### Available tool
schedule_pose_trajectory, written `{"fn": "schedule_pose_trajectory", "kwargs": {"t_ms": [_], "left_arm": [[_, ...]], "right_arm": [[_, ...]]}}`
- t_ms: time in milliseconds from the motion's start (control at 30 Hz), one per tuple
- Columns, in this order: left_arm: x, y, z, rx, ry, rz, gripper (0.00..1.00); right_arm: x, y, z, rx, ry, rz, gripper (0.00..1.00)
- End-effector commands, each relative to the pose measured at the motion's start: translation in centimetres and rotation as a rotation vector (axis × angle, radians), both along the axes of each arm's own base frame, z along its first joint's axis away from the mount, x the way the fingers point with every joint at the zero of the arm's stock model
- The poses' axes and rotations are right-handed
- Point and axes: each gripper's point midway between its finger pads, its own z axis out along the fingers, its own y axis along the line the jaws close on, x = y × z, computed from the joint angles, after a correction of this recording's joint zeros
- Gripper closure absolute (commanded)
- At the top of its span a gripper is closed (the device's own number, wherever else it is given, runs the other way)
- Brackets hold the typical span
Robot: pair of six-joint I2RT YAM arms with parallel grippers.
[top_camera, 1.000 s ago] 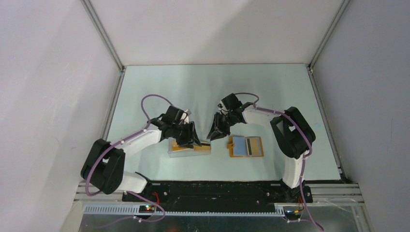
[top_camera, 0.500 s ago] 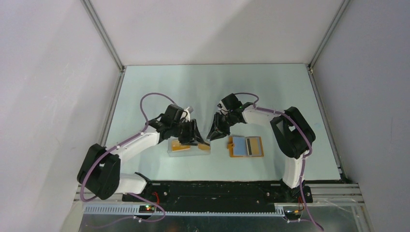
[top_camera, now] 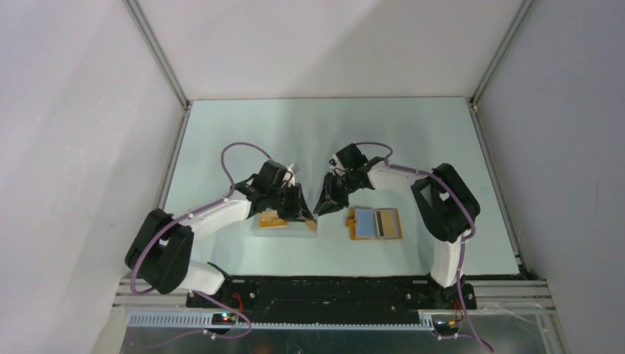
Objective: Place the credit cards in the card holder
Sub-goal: Pick up the credit card from the storage box.
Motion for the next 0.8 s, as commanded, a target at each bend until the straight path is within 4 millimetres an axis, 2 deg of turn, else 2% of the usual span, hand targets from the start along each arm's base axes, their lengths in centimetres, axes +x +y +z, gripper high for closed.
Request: {"fn": "schedule_pose_trajectory", "kwargs": {"t_ms": [0,133,233,367,400,533,600,633,667,733,767], "left_arm": [[0.9,0.0,-0.5,0.036,-0.034,0.036,0.78],[1.4,0.9,0.2,0.072,-0.068,0.077,0.99],[1.4,1.9,1.1,0.113,-0.094,0.094,1.00],[1.5,3.3,3.4,0.161,-0.166,0.098,1.00],[1.6,3.4,4.8,0.150,-0.209,0.092,1.00],[0.8,4.2,9.1,0.114,-0.323,0.065,1.00],[-0.1,4.3,11.1,0.084,-0.365,0.022,1.00],[-1.2,4.1,11.8,0.052,-0.356,-0.019,1.00],[-1.7,3.9,12.4,0.035,-0.368,-0.059,1.00],[-3.8,3.2,13.2,-0.034,-0.340,-0.156,1.00],[-5.4,2.6,13.7,-0.095,-0.311,-0.219,1.00]], "right_arm": [[0.6,1.1,1.5,0.047,-0.024,0.011,0.75],[0.7,0.9,2.2,0.052,-0.050,0.014,0.72],[0.9,0.8,3.2,0.059,-0.089,0.017,0.62],[1.2,0.1,5.9,0.084,-0.163,0.015,0.50],[1.2,-0.1,6.3,0.084,-0.175,0.015,0.45],[1.7,-1.3,10.0,0.131,-0.300,0.025,0.34],[1.8,-2.1,12.2,0.171,-0.366,0.040,0.31],[1.4,-2.4,13.7,0.207,-0.409,0.064,0.30],[1.5,-2.9,14.4,0.222,-0.426,0.067,0.30],[0.7,-3.7,16.4,0.282,-0.470,0.115,0.30],[-0.4,-4.0,17.3,0.322,-0.485,0.164,0.30]]}}
